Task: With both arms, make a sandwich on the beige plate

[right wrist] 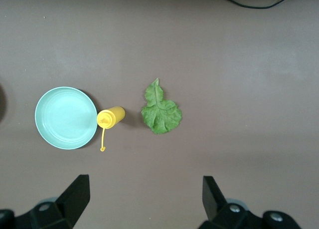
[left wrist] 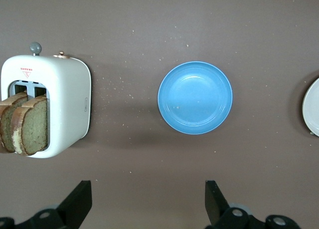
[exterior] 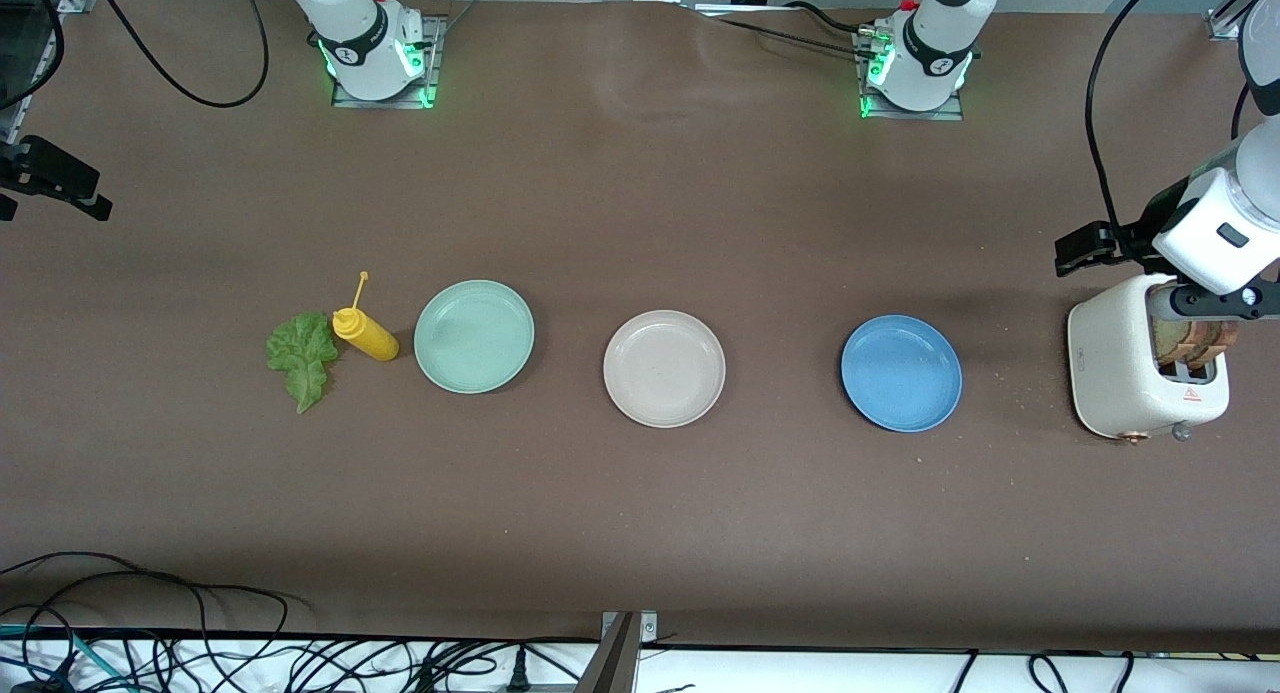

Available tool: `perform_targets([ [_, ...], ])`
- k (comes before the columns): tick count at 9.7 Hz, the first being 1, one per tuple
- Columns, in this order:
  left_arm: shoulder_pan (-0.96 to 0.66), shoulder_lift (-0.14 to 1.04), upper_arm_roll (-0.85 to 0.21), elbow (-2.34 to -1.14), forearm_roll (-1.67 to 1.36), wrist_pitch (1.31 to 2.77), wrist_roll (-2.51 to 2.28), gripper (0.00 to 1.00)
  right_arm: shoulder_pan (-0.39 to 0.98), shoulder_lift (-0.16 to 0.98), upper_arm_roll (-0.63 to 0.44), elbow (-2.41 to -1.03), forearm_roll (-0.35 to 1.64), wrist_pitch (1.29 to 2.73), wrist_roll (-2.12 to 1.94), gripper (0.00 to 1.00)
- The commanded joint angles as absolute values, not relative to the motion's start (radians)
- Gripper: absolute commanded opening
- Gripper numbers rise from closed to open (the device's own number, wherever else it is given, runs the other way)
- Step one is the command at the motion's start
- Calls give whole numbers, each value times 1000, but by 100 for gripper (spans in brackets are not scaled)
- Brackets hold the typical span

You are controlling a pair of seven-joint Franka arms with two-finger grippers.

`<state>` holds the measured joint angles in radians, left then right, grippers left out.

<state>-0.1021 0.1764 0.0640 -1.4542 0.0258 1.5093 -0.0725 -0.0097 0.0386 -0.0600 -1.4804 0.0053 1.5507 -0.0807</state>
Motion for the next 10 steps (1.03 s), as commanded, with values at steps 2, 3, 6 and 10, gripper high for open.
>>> perform_targets([
  [2,-92,190,66,-1419,8,1491,-49,100,-9,29,-61,-1477,18,1539,-74,100],
  [3,-91,190,67,-1419,8,1491,-49,100,-9,29,-61,-1479,18,1539,-74,100],
  [6,-83,190,72,-1419,11,1491,-38,100,-9,29,-61,-1479,18,1537,-75,100],
  [10,-68,190,74,-1419,14,1491,-3,100,-9,29,-61,-1479,18,1539,-74,100],
])
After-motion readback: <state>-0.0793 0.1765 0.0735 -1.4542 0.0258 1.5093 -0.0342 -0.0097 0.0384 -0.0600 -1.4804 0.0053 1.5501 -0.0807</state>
